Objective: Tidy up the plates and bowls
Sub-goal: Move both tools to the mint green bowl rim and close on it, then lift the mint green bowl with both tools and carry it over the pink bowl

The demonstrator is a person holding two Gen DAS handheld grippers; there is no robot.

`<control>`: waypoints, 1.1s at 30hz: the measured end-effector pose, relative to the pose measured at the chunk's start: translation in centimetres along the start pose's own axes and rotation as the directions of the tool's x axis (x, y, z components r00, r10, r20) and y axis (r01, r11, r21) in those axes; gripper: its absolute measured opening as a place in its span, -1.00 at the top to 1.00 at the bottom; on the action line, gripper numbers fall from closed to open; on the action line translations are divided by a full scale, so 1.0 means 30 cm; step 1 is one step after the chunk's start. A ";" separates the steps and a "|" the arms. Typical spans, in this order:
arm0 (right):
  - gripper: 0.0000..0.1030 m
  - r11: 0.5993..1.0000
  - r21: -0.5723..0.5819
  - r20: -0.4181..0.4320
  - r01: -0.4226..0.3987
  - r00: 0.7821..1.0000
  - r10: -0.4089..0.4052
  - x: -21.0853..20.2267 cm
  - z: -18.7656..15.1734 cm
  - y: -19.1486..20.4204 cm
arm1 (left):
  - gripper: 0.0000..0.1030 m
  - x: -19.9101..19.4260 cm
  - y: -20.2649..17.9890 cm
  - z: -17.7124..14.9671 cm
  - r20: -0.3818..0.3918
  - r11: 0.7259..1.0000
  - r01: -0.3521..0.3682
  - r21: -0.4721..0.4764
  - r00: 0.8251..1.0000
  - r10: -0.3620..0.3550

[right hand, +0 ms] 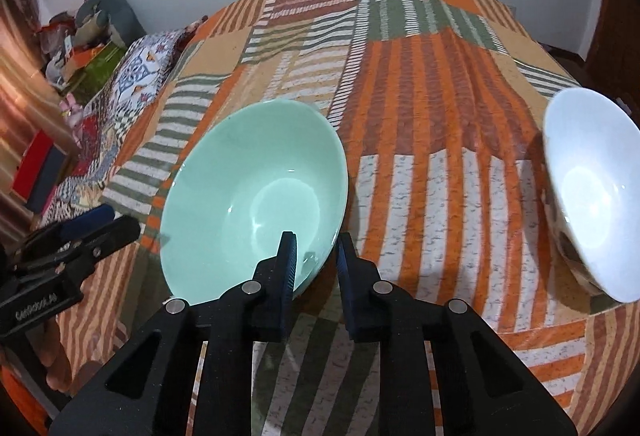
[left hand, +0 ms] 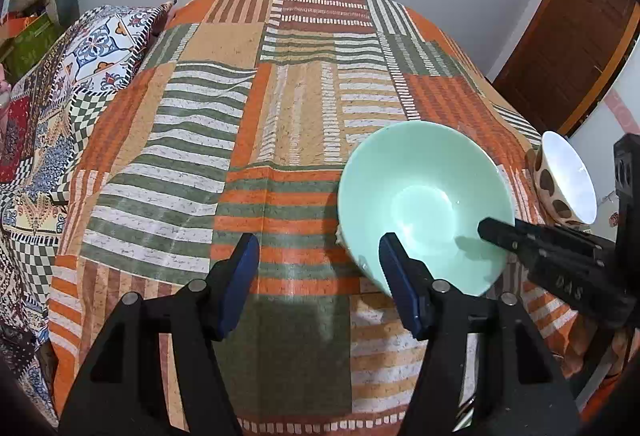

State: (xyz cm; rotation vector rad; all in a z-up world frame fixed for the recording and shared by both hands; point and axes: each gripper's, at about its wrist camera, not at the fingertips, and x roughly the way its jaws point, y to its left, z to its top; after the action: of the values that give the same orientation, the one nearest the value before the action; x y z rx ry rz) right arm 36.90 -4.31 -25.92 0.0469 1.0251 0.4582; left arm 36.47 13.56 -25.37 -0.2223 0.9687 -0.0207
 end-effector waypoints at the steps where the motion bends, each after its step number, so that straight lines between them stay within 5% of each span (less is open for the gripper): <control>1: 0.65 1.000 -0.012 -0.008 -0.002 1.000 0.002 0.006 0.000 0.010 | -0.06 0.012 0.006 0.003 -0.009 1.000 0.002 -0.006 1.000 -0.002; 10: 0.65 0.997 -0.053 -0.065 -0.062 0.996 0.058 0.039 -0.032 0.061 | 0.62 0.107 0.042 -0.015 -0.110 0.998 0.046 -0.038 0.993 -0.049; 33: 0.67 0.996 0.030 -0.057 -0.079 0.995 0.080 -0.091 -0.100 0.110 | 0.64 -0.176 -0.070 -0.114 -0.030 0.999 -0.007 0.051 1.000 0.008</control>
State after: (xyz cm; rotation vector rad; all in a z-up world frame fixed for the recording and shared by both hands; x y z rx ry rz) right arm 32.07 -2.91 -24.47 0.1002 1.0898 0.5203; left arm 30.85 11.52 -22.50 -0.1722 0.9981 -0.0417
